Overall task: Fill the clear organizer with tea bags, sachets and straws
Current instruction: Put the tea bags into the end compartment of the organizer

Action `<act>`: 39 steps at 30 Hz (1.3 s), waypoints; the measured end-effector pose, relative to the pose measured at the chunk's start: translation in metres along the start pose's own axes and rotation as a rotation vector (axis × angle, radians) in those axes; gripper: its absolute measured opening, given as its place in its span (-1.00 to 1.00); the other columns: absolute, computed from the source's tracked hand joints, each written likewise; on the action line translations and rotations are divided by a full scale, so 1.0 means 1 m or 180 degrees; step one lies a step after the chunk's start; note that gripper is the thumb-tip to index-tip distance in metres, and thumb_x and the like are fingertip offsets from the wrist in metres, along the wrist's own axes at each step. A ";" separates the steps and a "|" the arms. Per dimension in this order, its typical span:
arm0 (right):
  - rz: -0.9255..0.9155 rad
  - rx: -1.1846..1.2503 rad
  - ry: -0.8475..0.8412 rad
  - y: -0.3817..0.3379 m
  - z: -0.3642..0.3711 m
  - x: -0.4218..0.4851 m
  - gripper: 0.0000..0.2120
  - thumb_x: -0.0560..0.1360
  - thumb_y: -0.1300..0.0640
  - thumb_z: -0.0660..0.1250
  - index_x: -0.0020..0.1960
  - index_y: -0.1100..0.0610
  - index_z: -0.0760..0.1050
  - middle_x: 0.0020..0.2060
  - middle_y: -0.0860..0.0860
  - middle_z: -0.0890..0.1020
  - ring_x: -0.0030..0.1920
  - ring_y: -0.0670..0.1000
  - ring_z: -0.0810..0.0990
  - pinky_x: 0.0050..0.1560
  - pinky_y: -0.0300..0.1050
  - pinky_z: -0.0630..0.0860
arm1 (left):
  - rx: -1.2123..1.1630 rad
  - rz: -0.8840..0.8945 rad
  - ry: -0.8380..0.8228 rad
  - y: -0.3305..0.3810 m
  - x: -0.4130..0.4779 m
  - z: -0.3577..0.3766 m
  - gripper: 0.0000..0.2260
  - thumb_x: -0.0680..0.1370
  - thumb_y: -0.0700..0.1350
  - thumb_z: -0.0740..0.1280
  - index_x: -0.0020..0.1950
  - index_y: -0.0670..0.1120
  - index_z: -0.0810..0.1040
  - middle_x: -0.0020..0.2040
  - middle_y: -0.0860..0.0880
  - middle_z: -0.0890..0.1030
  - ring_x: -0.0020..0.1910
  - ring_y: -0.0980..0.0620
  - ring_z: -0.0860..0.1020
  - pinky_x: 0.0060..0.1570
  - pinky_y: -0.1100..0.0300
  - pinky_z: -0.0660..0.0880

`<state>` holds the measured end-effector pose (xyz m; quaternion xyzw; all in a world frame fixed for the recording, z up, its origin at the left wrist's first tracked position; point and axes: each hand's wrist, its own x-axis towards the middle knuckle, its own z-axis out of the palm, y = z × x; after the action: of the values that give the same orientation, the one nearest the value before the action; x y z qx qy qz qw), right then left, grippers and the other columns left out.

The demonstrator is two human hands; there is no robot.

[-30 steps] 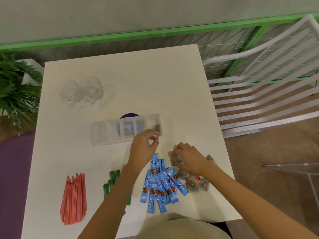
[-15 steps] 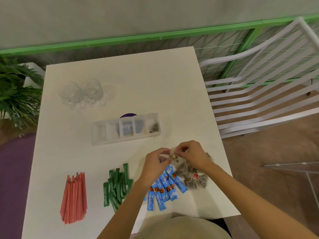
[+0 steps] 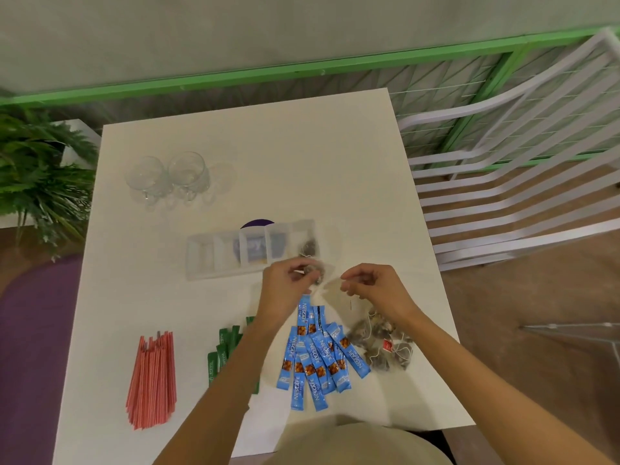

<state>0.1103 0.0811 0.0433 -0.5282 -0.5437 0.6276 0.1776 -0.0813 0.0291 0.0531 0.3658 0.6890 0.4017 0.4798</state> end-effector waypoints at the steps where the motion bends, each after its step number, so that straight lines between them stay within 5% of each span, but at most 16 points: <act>1: -0.0004 -0.0095 0.0041 0.001 -0.004 0.000 -0.91 0.42 0.25 0.48 -0.07 0.17 0.66 -0.26 0.08 0.71 -0.25 0.00 0.65 -0.18 -0.25 0.58 | 0.0103 0.0090 0.0059 0.001 0.008 -0.005 -0.77 0.47 -0.31 0.44 -0.08 0.04 0.68 -0.18 -0.07 0.70 -0.23 -0.06 0.68 -0.24 0.11 0.65; 6: -0.0045 -0.1110 -0.0062 0.009 -0.020 -0.005 -0.94 0.44 0.18 0.47 -0.11 0.05 0.66 -0.27 -0.08 0.67 -0.26 -0.18 0.59 -0.18 -0.35 0.52 | 0.0913 0.0480 0.0277 0.002 0.055 -0.019 -0.84 0.49 -0.26 0.43 0.03 -0.11 0.70 -0.09 -0.01 0.70 -0.22 0.02 0.64 -0.15 0.12 0.62; 13: -0.0181 -0.2543 -0.0789 0.013 -0.020 -0.017 -0.81 0.46 0.13 0.42 0.08 0.05 0.61 0.00 -0.06 0.61 0.00 -0.08 0.53 -0.02 -0.24 0.41 | 0.2036 0.0478 0.0110 -0.004 0.086 -0.019 -0.87 0.53 -0.07 0.40 0.04 0.01 0.70 -0.01 0.06 0.70 -0.22 0.03 0.64 -0.13 0.13 0.58; 16: -0.0360 -0.3012 -0.0918 0.019 -0.019 -0.018 -0.75 0.47 0.08 0.38 0.15 0.01 0.58 0.07 -0.08 0.58 0.11 -0.05 0.47 0.01 -0.27 0.26 | 0.2354 0.0493 -0.0014 -0.005 0.088 -0.018 -0.87 0.53 0.01 0.39 0.01 0.03 0.69 -0.02 0.09 0.70 -0.39 0.11 0.55 -0.20 0.12 0.57; 20: -0.0491 -0.3328 -0.1107 0.030 -0.017 -0.021 -0.74 0.47 0.05 0.35 0.15 -0.02 0.57 0.06 -0.08 0.59 0.17 -0.03 0.41 0.34 -0.09 0.23 | 0.2558 0.0492 -0.0088 -0.006 0.088 -0.018 -0.83 0.51 0.05 0.41 0.03 0.03 0.69 -0.01 0.09 0.69 -0.26 0.12 0.55 -0.25 0.21 0.49; 25: -0.0599 -0.3690 -0.1288 0.041 -0.014 -0.023 -0.70 0.45 0.00 0.37 0.18 -0.05 0.56 0.13 -0.07 0.53 0.26 0.01 0.37 0.52 0.10 -0.04 | 0.2400 0.0571 0.0146 -0.004 0.078 -0.022 -0.82 0.54 -0.04 0.37 0.11 -0.01 0.66 0.07 0.07 0.68 0.01 0.08 0.61 0.02 0.12 0.55; 31: -0.0838 -0.3920 -0.1061 0.051 -0.006 -0.029 -0.75 0.48 0.06 0.33 0.15 -0.07 0.58 0.13 -0.03 0.47 0.24 0.06 0.36 0.53 0.16 -0.10 | 0.1703 0.0961 0.0153 0.002 0.036 -0.015 -0.87 0.54 -0.15 0.38 0.05 -0.04 0.67 -0.06 0.08 0.68 -0.38 0.08 0.55 -0.23 0.14 0.56; 39: -0.0737 -0.3680 -0.0731 0.048 -0.008 -0.031 -0.82 0.54 0.05 0.28 0.08 -0.02 0.62 0.05 -0.03 0.53 0.23 0.05 0.38 0.51 0.13 -0.05 | 0.1040 0.0199 -0.0350 -0.023 -0.020 0.013 -0.86 0.53 -0.18 0.38 -0.02 0.04 0.67 -0.21 0.15 0.68 -0.39 0.06 0.59 -0.25 0.14 0.61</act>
<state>0.1457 0.0431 0.0173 -0.4053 -0.8667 0.2597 -0.1311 -0.0657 0.0045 0.0369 0.4815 0.7061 0.2785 0.4382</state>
